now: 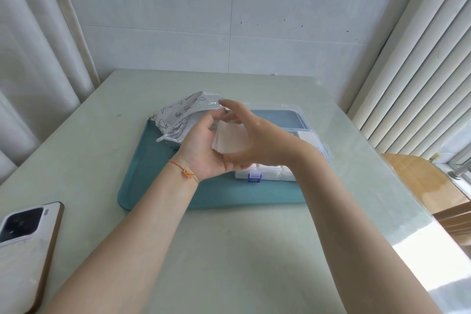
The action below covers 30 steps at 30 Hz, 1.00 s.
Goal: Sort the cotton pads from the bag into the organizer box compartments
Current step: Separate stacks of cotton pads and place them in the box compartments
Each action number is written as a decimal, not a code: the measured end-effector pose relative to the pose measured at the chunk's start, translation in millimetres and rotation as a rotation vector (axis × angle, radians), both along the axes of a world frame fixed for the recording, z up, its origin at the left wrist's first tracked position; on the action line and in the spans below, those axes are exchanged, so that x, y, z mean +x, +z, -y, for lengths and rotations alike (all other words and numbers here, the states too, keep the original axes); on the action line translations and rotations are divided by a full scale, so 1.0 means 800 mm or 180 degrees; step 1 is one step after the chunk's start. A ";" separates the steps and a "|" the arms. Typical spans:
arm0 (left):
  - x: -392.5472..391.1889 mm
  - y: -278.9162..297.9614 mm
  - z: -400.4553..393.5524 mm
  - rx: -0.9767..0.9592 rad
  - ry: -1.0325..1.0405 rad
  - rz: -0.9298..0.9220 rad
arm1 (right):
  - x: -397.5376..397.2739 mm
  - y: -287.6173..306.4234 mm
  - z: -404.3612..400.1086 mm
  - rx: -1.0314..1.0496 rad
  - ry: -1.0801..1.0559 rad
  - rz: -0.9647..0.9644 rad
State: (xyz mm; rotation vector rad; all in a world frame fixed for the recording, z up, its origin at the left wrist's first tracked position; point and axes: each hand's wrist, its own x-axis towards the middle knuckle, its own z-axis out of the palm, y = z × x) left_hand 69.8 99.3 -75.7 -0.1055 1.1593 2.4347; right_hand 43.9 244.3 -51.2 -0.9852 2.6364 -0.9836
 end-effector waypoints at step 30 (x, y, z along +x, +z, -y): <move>-0.001 0.000 0.006 0.0138 -0.0075 -0.0298 | 0.002 0.005 0.003 0.0137 -0.0015 -0.0450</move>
